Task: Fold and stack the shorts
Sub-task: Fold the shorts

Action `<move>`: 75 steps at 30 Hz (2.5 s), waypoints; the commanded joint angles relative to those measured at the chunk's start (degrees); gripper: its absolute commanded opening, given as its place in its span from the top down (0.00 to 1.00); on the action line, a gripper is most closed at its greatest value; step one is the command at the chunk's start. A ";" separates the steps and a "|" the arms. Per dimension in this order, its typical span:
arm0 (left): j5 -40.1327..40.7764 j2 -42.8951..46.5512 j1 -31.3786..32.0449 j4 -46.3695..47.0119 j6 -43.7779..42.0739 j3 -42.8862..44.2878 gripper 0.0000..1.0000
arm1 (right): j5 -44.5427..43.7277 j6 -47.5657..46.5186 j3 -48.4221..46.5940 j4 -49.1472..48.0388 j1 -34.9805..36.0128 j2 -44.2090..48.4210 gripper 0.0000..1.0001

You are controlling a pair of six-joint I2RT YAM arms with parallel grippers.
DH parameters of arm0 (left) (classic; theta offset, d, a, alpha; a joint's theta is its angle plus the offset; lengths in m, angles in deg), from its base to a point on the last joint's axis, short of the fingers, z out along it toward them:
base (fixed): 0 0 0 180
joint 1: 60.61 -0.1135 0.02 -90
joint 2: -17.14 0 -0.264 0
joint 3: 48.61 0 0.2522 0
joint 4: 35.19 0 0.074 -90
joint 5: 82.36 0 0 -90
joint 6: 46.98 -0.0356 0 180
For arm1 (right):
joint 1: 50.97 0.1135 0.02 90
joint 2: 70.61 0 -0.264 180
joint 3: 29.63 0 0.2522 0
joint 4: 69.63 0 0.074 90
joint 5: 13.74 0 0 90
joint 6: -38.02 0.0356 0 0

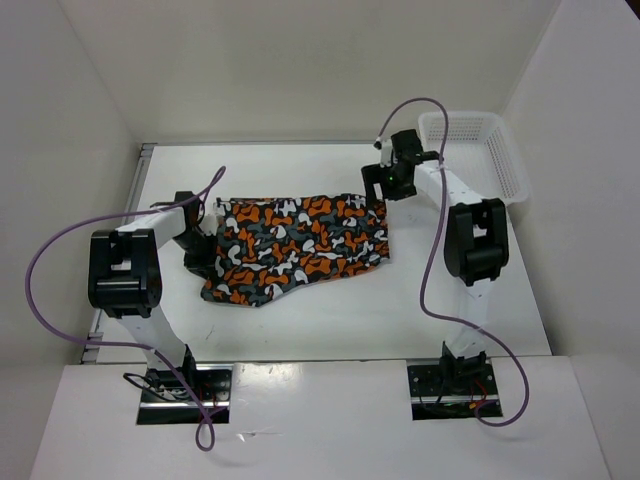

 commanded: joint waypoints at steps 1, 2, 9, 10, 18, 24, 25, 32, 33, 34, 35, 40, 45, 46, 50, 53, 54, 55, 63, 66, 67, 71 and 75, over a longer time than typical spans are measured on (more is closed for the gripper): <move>0.71 -0.46 -0.38 0.13 -0.27 1.26 0.77 | 1.46 5.99 0.41 -0.47 -3.92 7.87 0.05; 0.10 -0.46 -0.38 0.13 -0.27 1.26 0.77 | 3.23 7.22 1.99 2.32 -3.93 8.93 0.08; 0.62 -0.46 -0.38 0.66 -0.27 2.32 0.76 | 15.46 10.92 21.68 1.04 -4.54 13.07 0.17; 0.62 -0.46 -0.38 0.66 -0.27 2.84 0.75 | 16.25 11.44 23.26 0.42 -4.54 12.46 0.17; 2.38 -0.46 -0.91 0.66 -0.27 3.37 0.74 | 15.12 13.03 21.61 -3.00 -2.88 6.93 0.16; 2.99 -0.99 -0.91 0.66 -0.27 4.42 0.72 | 14.06 16.19 21.61 -5.81 -0.50 4.63 0.57; 2.99 -0.99 -0.91 0.66 -0.27 4.43 0.72 | 13.45 16.80 21.61 -5.82 -0.50 4.63 0.63; 3.61 -1.52 -1.44 0.66 -0.27 4.95 0.72 | 11.69 16.03 21.61 -5.82 -0.50 5.16 0.97; 4.22 -1.52 -1.44 0.66 -0.27 5.56 0.72 | 12.30 16.02 21.00 -5.82 -0.50 5.16 1.00; 4.75 -1.52 -2.05 0.66 -0.27 5.57 0.72 | 12.30 15.15 20.21 -5.82 -0.50 5.16 1.00; 5.88 -1.52 -2.05 0.66 -0.27 6.27 0.72 | 12.30 14.27 19.50 -5.21 -0.50 5.77 1.00; 8.00 2.08 -2.67 0.66 -0.27 12.24 0.58 | 15.72 11.72 18.27 -3.98 -0.50 8.40 1.00; 4.77 2.88 -2.67 -1.09 -0.27 20.94 0.48 | 16.26 9.08 17.74 -1.87 -0.50 11.75 1.00; 3.71 2.88 -2.67 -1.88 -0.27 22.34 0.48 | 16.26 9.08 17.74 -1.87 -0.50 12.28 1.00; -1.48 -1.24 2.94 -2.41 -0.27 25.52 0.48 | 15.04 7.85 17.74 -0.73 -0.50 14.83 1.00; -2.81 -5.54 11.20 -0.22 -0.27 26.75 0.48 | 12.23 6.62 17.04 0.67 -0.50 16.14 1.00; -4.29 -6.87 14.70 1.09 -0.27 28.14 0.48 | 12.22 6.62 17.04 0.68 -0.50 16.84 1.00; -4.82 -9.32 16.04 1.97 -0.27 29.03 0.48 | 11.43 5.74 16.51 2.07 -0.50 16.85 1.00; -5.27 -23.13 26.93 6.46 -0.27 42.03 0.48 | 8.62 0.56 15.02 7.53 -0.50 22.12 1.00; -4.65 -27.35 29.23 7.51 -0.27 45.98 0.48 | 7.30 -2.52 11.61 12.01 -0.50 23.44 1.00; -5.17 -29.01 30.54 8.56 -0.27 46.78 0.48 | 7.29 -3.05 10.54 14.37 -1.19 23.44 1.00; -8.69 -32.98 32.49 8.49 -0.27 53.72 0.47 | 6.51 -5.59 6.41 18.16 -5.41 23.44 1.00; -10.10 -32.55 32.49 6.90 -0.27 58.48 0.45 | 2.91 -11.48 5.08 19.23 -7.18 24.06 1.00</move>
